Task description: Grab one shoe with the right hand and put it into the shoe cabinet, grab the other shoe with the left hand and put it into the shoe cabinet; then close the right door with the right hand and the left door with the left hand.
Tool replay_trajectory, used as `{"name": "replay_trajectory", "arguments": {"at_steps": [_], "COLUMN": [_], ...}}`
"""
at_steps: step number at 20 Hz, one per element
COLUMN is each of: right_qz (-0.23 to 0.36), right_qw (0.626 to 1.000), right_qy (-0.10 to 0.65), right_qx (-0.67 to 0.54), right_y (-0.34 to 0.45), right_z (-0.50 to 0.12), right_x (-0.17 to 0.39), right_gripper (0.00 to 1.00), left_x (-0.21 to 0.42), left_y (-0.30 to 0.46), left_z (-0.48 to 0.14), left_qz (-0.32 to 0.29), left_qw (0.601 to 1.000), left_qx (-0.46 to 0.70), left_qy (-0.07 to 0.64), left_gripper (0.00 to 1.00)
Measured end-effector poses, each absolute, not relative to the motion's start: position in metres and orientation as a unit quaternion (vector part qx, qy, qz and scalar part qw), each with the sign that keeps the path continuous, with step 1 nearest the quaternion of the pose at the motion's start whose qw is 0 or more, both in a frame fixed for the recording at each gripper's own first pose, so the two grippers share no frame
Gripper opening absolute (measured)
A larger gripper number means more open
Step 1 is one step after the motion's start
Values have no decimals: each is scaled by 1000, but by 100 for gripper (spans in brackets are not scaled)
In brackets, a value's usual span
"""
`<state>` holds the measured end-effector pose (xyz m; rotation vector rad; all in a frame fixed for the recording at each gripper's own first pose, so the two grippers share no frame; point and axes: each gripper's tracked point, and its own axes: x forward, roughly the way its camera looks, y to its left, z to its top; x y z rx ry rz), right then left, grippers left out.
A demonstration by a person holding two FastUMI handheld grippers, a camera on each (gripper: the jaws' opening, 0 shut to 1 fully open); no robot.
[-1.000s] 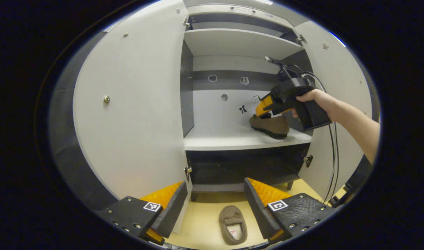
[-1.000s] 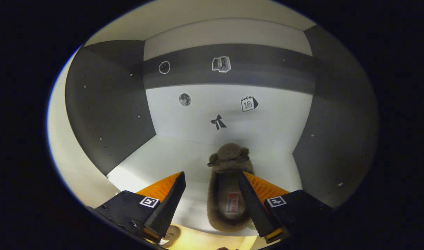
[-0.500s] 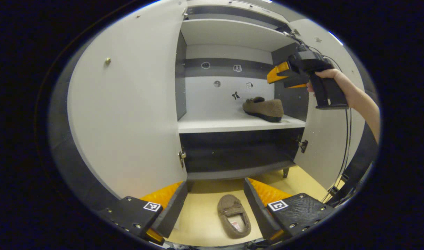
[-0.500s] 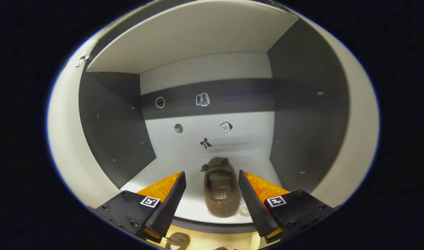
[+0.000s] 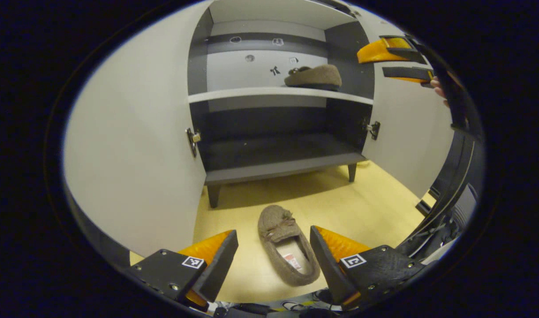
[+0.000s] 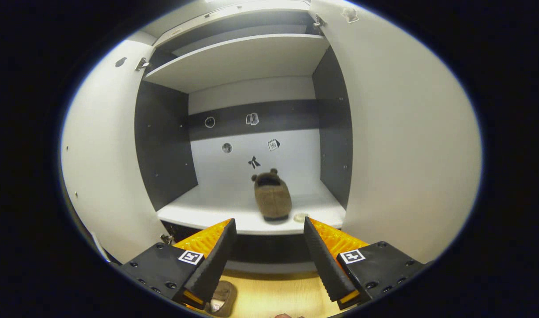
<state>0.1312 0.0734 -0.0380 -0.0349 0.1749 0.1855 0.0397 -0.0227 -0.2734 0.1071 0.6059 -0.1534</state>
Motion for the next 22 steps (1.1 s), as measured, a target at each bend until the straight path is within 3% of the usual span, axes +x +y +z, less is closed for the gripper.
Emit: {"name": "replay_trajectory", "arguments": {"at_steps": [2,3,4,8,9,10,13,15,18,20,22], "right_qz": [92,91,89,79,71,60,12,-27,-116,-184,-247], "right_qw": [991,991,991,991,991,991,991,992,985,976,963], "right_qy": [92,92,91,98,102,105,106,102,99,84,69], "right_qx": [-26,-32,-35,-49,-57,-66,-80,-74,-86,-85,-81], "right_y": [68,63,59,41,32,22,-17,-47,-111,-163,-204], "right_z": [-51,-55,-57,-73,-77,-81,-80,-72,-57,-37,-23], "right_x": [111,100,91,45,33,22,-10,-28,-57,-76,-91], "right_gripper": [96,96,93,96,93,96,96,97,96,96,96], "left_x": [40,40,39,40,42,42,46,44,42,45,40], "left_y": [-18,-18,-19,-16,-16,-19,-17,-19,-30,-35,-29], "left_z": [-293,-303,-312,-332,-333,-336,-345,-349,-352,-359,-358], "left_qz": [-79,-87,-94,-111,-110,-107,-95,-102,-121,-110,-96], "left_qw": [942,937,932,916,916,917,913,908,902,904,901], "left_qx": [70,77,83,99,92,81,74,67,35,24,33], "left_qy": [318,330,340,372,375,376,390,401,413,413,422], "left_gripper": [100,95,95,95,95,100,95,100,85,56,50]}}
